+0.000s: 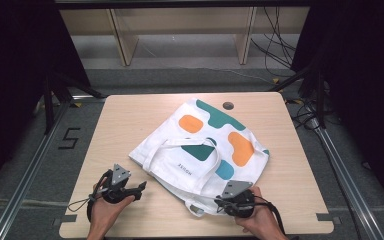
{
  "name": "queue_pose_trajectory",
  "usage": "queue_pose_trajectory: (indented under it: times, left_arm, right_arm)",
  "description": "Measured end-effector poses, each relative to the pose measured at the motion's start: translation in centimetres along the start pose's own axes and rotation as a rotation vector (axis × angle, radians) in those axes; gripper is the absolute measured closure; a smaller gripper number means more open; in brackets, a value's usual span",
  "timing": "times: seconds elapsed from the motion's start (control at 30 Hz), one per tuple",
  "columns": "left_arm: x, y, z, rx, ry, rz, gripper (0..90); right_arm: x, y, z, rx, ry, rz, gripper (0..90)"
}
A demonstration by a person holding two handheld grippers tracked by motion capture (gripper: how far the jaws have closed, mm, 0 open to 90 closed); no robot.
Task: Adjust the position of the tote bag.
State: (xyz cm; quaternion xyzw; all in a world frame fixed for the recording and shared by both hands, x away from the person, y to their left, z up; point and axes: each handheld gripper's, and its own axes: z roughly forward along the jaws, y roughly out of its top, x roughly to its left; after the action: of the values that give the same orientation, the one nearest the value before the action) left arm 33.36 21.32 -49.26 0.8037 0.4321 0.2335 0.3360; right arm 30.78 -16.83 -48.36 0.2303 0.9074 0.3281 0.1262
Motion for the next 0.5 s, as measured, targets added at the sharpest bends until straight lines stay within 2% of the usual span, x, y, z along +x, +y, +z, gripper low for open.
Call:
queue_pose_trajectory:
  times: [0.1, 0.17, 0.2, 0.23, 0.27, 0.3, 0.33, 0.37, 0.43, 0.47, 0.5]
  left_arm:
    - [0.0, -0.1, 0.1, 0.012, 0.01, 0.01, 26.3]
    - [-0.1, -0.1, 0.2, 0.016, 0.008, 0.02, 26.0]
    - [-0.3, -0.1, 0.3, 0.021, 0.0, 0.01, 26.0]
    - [-0.6, -0.1, 0.6, 0.039, 0.01, 0.042, 25.5]
    - [-0.6, -0.1, 0.6, 0.039, 0.01, 0.042, 25.3]
    - [-0.8, 0.0, 0.7, 0.043, 0.017, 0.057, 25.1]
    - [-1.0, 0.0, 0.9, 0.049, 0.011, 0.061, 25.1]
    - [-1.3, 0.1, 1.1, 0.05, 0.006, 0.077, 24.8]
    - [-1.7, 0.2, 1.5, 0.053, 0.0, 0.078, 24.6]
    - [-2.2, 0.3, 1.8, 0.066, -0.012, 0.101, 24.4]
    - [-2.3, 0.4, 2.0, 0.079, -0.012, 0.126, 24.4]
  right_arm:
    - [-1.2, -1.4, -1.6, -0.007, -0.026, 0.049, 86.7]
    - [-2.2, -2.4, -3.0, -0.027, -0.043, 0.066, 86.8]
    - [-2.2, -2.4, -3.0, -0.027, -0.043, 0.066, 86.8]
    - [-3.0, -3.1, -4.0, -0.045, -0.066, 0.084, 86.8]
    - [-3.0, -3.1, -4.0, -0.045, -0.066, 0.084, 86.8]
    - [-3.8, -3.8, -5.0, -0.06, -0.087, 0.102, 86.4]
    - [-3.8, -3.8, -5.0, -0.06, -0.087, 0.102, 86.4]
    - [-4.5, -4.6, -5.6, -0.075, -0.102, 0.119, 85.9]
    - [-4.7, -4.7, -5.8, -0.075, -0.104, 0.133, 85.7]
    - [-5.0, -5.0, -6.0, -0.083, -0.112, 0.132, 85.0]
    - [-5.0, -5.1, -6.2, -0.071, -0.104, 0.157, 84.8]
